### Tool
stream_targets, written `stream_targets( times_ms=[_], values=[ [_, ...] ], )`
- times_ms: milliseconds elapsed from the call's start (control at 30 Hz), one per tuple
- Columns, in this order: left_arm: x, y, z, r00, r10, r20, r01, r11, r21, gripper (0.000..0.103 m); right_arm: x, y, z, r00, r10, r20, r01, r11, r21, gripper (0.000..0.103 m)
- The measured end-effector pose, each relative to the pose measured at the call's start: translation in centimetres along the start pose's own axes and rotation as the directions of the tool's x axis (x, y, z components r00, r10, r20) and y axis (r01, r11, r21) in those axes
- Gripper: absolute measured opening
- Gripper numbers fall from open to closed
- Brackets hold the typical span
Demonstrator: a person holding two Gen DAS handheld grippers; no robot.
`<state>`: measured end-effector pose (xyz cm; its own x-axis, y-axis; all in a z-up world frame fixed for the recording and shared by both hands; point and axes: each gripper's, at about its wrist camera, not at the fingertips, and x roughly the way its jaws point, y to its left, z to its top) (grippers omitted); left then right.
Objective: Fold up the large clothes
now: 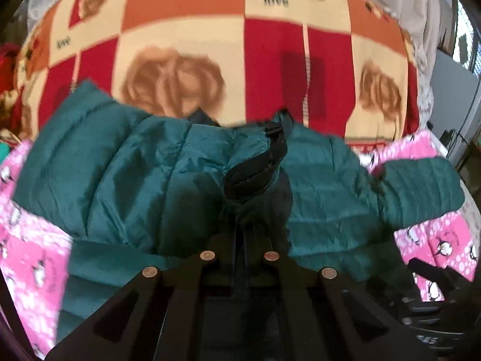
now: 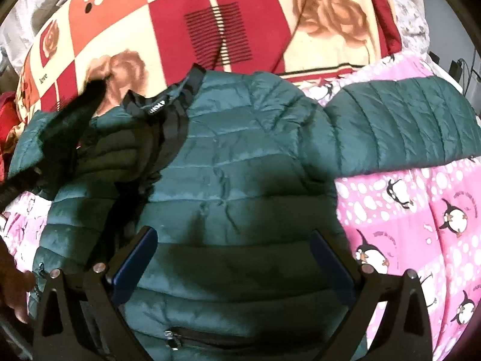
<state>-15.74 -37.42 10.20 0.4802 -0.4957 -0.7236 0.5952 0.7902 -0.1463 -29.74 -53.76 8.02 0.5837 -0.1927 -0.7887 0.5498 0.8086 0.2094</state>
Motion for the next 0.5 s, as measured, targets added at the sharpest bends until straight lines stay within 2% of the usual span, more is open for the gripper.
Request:
stream_targets(
  times_ms=[167, 233, 267, 300, 333, 500],
  values=[
    [3.4, -0.6, -1.9, 0.995, -0.048, -0.091, 0.047, 0.999, -0.016, 0.0, 0.9, -1.5, 0.0, 1.0, -0.005, -0.025, 0.005, 0.999, 0.035, 0.103],
    [3.2, -0.4, -2.2, 0.989, -0.116, -0.097, 0.113, 0.993, -0.026, 0.001, 1.0, -1.6, 0.2, 1.0, 0.003, -0.025, -0.002, 0.999, 0.043, 0.103],
    [2.8, -0.2, -2.1, 0.982, -0.155, -0.109, 0.152, 0.988, -0.032, 0.012, 0.9, -1.6, 0.3, 1.0, 0.008, -0.022, -0.007, 0.999, 0.045, 0.103],
    [1.9, 0.2, -2.1, 0.974, -0.194, -0.12, 0.191, 0.981, -0.04, 0.014, 0.8, -1.5, 0.6, 1.0, 0.017, -0.018, -0.016, 0.999, 0.049, 0.103],
    [1.1, 0.5, -2.0, 0.972, -0.202, -0.115, 0.199, 0.979, -0.037, 0.014, 0.8, -1.4, 0.9, 0.999, 0.031, -0.013, -0.03, 0.998, 0.055, 0.103],
    [-5.7, 4.4, -1.7, 0.987, -0.162, -0.012, 0.162, 0.987, 0.012, 0.022, 1.3, 0.3, 2.9, 0.99, 0.14, -0.003, -0.139, 0.985, 0.102, 0.103]
  ],
)
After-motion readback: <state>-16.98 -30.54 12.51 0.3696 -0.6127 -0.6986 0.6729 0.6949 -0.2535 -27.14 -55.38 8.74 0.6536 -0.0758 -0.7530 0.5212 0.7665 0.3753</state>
